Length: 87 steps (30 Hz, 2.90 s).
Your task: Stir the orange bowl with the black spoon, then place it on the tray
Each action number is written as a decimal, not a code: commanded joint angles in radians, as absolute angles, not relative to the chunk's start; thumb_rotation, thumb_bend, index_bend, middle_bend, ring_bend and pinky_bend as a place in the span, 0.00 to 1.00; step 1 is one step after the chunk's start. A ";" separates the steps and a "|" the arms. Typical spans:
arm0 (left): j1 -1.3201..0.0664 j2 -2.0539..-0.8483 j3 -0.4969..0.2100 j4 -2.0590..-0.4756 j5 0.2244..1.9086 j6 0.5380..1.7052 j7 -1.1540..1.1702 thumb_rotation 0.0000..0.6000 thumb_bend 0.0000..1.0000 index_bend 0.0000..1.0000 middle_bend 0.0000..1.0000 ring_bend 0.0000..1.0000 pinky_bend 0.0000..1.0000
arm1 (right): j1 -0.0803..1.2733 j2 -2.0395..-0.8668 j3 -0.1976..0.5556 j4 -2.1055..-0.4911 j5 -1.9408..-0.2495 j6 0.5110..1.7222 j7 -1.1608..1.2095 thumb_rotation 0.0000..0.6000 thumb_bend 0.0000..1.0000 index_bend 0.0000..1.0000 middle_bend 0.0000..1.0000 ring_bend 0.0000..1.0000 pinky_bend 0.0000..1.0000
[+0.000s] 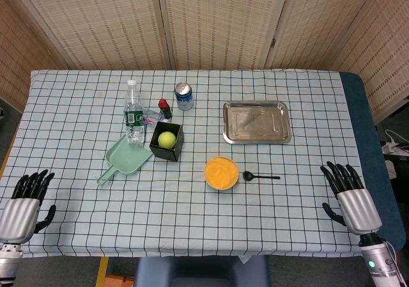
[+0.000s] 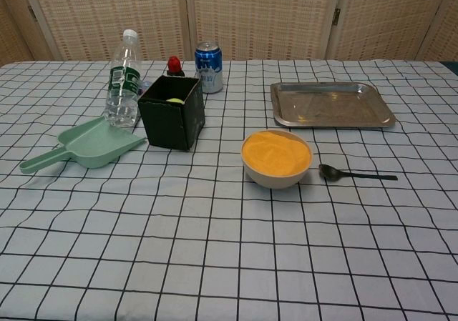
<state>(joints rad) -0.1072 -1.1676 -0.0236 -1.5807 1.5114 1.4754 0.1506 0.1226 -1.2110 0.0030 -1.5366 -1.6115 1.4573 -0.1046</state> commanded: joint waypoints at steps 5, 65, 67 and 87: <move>-0.108 -1.170 -0.027 -1.578 1.513 1.477 0.141 1.00 0.44 0.00 0.00 0.00 0.06 | 0.124 -1.225 0.002 -1.532 -1.605 1.447 -0.114 1.00 0.22 0.00 0.00 0.00 0.00; -0.125 -1.139 -0.017 -1.514 1.546 1.465 -0.042 1.00 0.45 0.00 0.00 0.00 0.08 | 0.544 -1.731 0.139 -1.138 -1.256 0.948 -0.215 1.00 0.37 0.47 0.00 0.00 0.00; -0.126 -1.137 -0.016 -1.516 1.545 1.462 -0.042 1.00 0.45 0.00 0.00 0.00 0.08 | 0.544 -1.734 0.138 -1.137 -1.255 0.949 -0.215 1.00 0.37 0.47 0.00 0.00 0.00; -0.124 -1.132 -0.015 -1.517 1.546 1.464 -0.049 1.00 0.45 0.00 0.00 0.00 0.08 | 0.533 -1.734 0.144 -1.152 -1.287 1.029 -0.197 1.00 0.37 0.67 0.00 0.00 0.00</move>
